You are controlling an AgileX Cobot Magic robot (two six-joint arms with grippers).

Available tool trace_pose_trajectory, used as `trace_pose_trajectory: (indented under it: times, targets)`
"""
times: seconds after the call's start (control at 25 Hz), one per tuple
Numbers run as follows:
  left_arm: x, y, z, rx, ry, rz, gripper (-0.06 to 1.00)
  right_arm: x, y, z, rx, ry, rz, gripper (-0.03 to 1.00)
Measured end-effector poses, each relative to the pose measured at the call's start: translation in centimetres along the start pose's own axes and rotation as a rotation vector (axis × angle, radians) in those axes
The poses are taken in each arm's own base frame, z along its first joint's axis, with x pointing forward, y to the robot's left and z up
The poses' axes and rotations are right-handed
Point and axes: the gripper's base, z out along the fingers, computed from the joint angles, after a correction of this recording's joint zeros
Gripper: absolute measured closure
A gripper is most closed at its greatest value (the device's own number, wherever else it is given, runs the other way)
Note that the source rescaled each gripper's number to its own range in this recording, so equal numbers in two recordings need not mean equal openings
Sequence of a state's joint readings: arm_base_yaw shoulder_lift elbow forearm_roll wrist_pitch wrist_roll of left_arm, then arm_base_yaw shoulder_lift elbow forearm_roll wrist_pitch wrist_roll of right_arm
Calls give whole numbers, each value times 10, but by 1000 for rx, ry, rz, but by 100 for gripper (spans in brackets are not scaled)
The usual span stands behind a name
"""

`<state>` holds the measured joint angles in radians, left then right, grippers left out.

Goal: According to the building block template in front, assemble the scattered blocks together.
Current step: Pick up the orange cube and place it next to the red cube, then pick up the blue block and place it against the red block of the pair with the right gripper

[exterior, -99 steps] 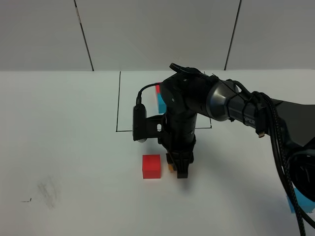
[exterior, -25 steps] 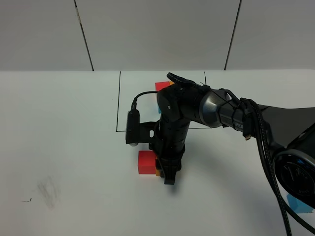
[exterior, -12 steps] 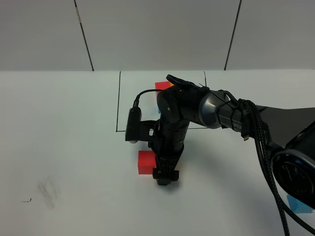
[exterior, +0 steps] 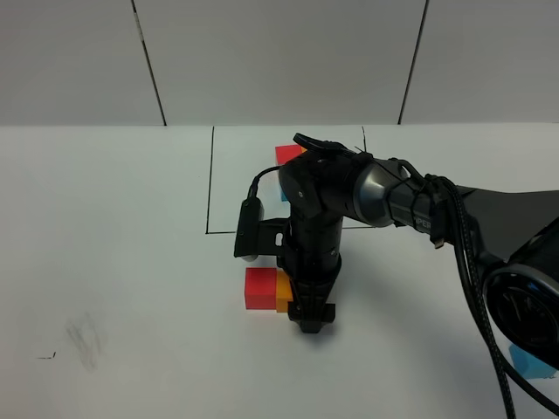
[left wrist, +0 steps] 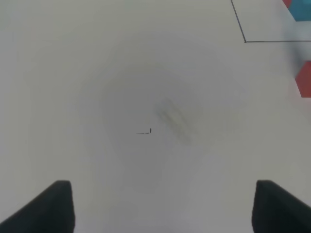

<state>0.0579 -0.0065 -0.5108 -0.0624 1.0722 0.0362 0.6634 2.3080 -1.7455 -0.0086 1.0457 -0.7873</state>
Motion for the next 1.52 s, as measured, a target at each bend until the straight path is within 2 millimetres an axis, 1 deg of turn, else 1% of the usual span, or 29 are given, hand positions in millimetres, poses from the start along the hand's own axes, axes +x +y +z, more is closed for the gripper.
trace_pose_trajectory:
  times: [0.12, 0.28, 0.36, 0.44, 0.6, 0.72, 0.84, 1.0, 1.12, 1.24, 1.36, 1.4, 1.52]
  targets:
    - [0, 0, 0, 0, 0, 0, 15, 1, 1, -23, 24, -18, 8, 23]
    - [0, 0, 0, 0, 0, 0, 15, 4, 2, -61, 72, -64, 67, 23]
    - [0, 0, 0, 0, 0, 0, 15, 6, 3, -74, 89, -69, 105, 23]
    - [0, 0, 0, 0, 0, 0, 15, 10, 5, -82, 94, -51, 153, 23]
    - [0, 0, 0, 0, 0, 0, 15, 22, 3, -86, 127, 54, 287, 23]
    - [0, 0, 0, 0, 0, 0, 15, 31, -5, -89, 181, 85, 375, 23]
    - [0, 0, 0, 0, 0, 0, 15, 43, -13, -99, 200, 68, 458, 24]
    - [0, 0, 0, 0, 0, 0, 15, 71, -26, -126, 206, 1, 583, 24]
    - [0, 0, 0, 0, 0, 0, 15, 99, -32, -147, 212, -43, 678, 24]
    - [0, 0, 0, 0, 0, 0, 15, 133, -31, -166, 221, -64, 772, 27]
    - [0, 0, 0, 0, 0, 0, 15, 166, -20, -183, 229, -78, 873, 32]
    - [0, 0, 0, 0, 0, 0, 15, 176, -16, -185, 227, -75, 903, 33]
    - [0, 0, 0, 0, 0, 0, 15, 202, 3, -199, 241, -85, 979, 36]
